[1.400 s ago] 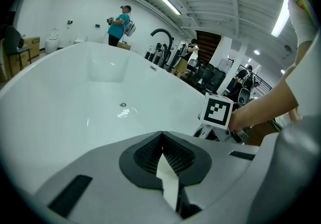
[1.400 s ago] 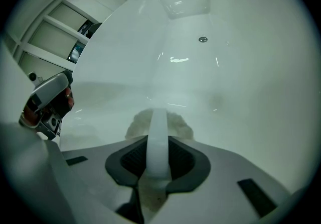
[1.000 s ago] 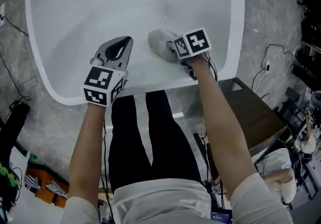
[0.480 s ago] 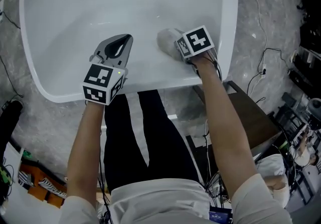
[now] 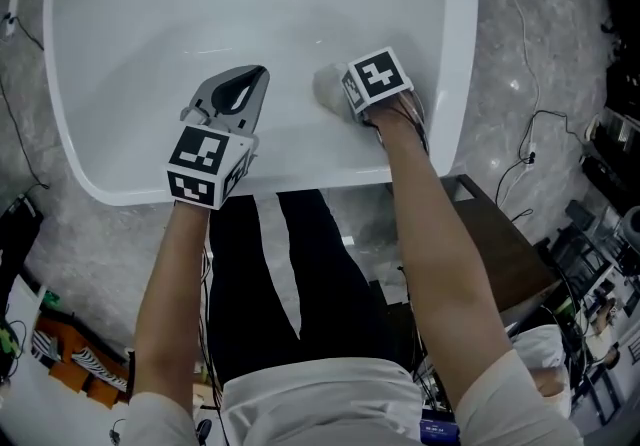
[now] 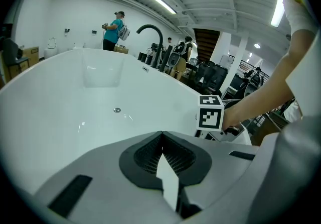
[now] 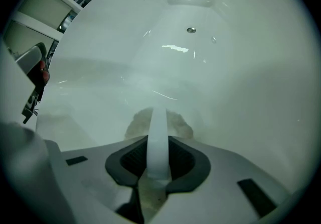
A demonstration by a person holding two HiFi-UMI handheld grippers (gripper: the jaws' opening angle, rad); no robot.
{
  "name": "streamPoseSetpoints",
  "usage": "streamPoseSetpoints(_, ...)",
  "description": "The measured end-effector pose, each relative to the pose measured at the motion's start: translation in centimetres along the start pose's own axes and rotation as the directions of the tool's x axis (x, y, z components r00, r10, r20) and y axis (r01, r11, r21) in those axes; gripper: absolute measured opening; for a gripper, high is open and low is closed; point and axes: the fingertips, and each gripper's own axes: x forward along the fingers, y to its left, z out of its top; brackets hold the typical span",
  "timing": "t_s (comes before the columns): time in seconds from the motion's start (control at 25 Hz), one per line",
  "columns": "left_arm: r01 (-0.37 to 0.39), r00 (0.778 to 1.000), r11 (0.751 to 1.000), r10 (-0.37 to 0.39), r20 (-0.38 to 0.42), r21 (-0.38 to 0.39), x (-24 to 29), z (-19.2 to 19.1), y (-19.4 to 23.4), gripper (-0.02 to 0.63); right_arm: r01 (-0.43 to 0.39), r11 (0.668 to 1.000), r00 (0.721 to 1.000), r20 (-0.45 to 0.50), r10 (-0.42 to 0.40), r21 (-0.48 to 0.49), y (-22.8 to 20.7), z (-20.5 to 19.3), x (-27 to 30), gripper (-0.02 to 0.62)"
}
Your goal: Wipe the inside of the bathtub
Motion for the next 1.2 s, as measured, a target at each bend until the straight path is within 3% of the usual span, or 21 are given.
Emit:
streamPoseSetpoints(0.24, -0.027, 1.000, 1.000, 0.027, 0.001, 0.008, -0.2, -0.2, 1.8, 0.012, -0.025, 0.999, 1.000, -0.008, 0.025, 0.025, 0.0, 1.2, 2.0, 0.097)
streamPoseSetpoints(0.76, 0.000, 0.999, 1.000, 0.001, -0.045, 0.023, 1.6, -1.7, 4.5, 0.012, 0.000, 1.000, 1.000, 0.006, 0.000, 0.015, -0.8, 4.2, 6.4, 0.097)
streamPoseSetpoints(1.0, 0.001, 0.998, 1.000, 0.001, -0.061, 0.021, 2.7, -2.7, 6.1, 0.012, -0.031, 0.999, 0.999, 0.015, 0.031, 0.030, -1.3, 4.7, 8.3, 0.097)
streamPoseSetpoints(1.2, -0.016, 0.997, 1.000, 0.017, -0.074, 0.018, 1.5, -3.3, 8.4, 0.012, -0.048, 0.999, 0.999, 0.022, 0.048, 0.000, 0.7, 6.1, 8.8, 0.097)
